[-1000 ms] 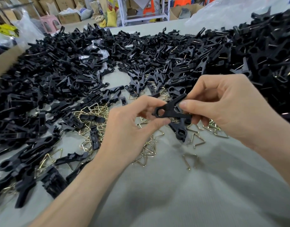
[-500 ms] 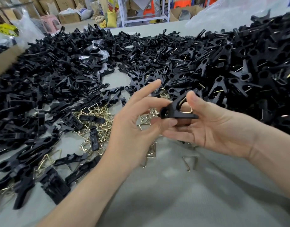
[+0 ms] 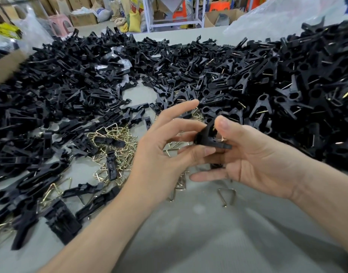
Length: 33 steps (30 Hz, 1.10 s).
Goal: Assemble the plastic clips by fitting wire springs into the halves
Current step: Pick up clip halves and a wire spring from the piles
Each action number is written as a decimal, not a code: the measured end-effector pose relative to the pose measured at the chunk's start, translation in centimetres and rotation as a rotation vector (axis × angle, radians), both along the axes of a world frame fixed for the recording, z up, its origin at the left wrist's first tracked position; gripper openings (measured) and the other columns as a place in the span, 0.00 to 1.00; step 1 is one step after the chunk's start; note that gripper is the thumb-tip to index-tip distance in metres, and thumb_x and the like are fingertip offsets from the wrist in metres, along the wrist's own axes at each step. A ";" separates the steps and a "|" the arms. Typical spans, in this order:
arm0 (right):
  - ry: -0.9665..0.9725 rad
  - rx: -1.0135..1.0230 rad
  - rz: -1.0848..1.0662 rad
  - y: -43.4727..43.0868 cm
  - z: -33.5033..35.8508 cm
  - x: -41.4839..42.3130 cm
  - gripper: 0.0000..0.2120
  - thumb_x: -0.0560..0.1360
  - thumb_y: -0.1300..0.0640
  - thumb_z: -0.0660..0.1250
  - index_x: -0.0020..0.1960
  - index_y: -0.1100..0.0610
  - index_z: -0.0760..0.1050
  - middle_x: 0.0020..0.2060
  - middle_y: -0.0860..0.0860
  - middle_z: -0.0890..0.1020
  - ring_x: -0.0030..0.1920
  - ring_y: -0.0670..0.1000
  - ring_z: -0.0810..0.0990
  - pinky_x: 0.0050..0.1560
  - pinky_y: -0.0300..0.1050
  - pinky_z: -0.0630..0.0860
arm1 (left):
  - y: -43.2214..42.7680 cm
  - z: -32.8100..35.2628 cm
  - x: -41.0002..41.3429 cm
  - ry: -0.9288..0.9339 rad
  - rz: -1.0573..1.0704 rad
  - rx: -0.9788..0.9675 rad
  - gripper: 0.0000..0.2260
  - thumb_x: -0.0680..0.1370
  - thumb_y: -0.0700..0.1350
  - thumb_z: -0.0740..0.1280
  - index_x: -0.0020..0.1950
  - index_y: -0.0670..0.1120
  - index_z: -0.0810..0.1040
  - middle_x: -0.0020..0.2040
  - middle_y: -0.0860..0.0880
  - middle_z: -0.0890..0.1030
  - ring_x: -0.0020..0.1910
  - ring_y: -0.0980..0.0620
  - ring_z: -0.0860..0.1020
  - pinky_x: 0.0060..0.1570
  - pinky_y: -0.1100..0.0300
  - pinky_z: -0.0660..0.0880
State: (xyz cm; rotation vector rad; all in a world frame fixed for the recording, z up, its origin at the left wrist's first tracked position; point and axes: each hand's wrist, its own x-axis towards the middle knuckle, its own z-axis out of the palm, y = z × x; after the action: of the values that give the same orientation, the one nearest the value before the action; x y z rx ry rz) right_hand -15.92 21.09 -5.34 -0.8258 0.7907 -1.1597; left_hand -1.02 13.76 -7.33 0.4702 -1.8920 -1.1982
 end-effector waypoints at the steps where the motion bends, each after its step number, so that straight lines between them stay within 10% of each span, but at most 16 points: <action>1: 0.012 -0.014 0.011 0.0 0.0 -0.1 0.26 0.62 0.42 0.76 0.53 0.57 0.83 0.55 0.62 0.81 0.53 0.55 0.82 0.47 0.49 0.80 | 0.0 0.0 0.0 -0.010 -0.007 0.005 0.12 0.68 0.39 0.73 0.49 0.49 0.80 0.65 0.53 0.75 0.59 0.60 0.77 0.55 0.66 0.73; 12: 0.055 -0.036 -0.188 -0.2 -1.0 0.8 0.14 0.66 0.49 0.72 0.45 0.58 0.84 0.39 0.55 0.83 0.34 0.47 0.81 0.32 0.38 0.78 | 0.0 0.0 0.2 -0.060 -0.058 0.050 0.11 0.67 0.43 0.76 0.47 0.50 0.80 0.57 0.60 0.81 0.56 0.58 0.79 0.57 0.58 0.76; 21: 0.030 -0.052 -0.111 0.0 -1.0 1.6 0.30 0.64 0.48 0.71 0.45 0.78 0.73 0.41 0.62 0.81 0.38 0.52 0.82 0.39 0.41 0.80 | 0.3 0.6 0.4 -0.087 -0.035 -0.185 0.15 0.67 0.50 0.74 0.52 0.50 0.80 0.49 0.53 0.82 0.49 0.56 0.80 0.51 0.62 0.76; 33: -0.020 -0.002 -0.095 -0.3 -1.4 1.2 0.24 0.66 0.47 0.72 0.47 0.69 0.80 0.46 0.63 0.83 0.45 0.53 0.84 0.43 0.42 0.81 | 0.4 0.7 0.2 -0.120 0.036 -0.195 0.13 0.67 0.53 0.72 0.51 0.56 0.81 0.47 0.56 0.83 0.47 0.56 0.80 0.49 0.62 0.76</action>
State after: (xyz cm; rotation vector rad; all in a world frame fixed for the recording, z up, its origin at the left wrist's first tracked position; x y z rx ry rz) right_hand -14.74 20.77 -6.71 -0.7836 0.8195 -1.2511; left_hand -0.81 14.15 -6.63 0.4764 -2.0702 -0.9694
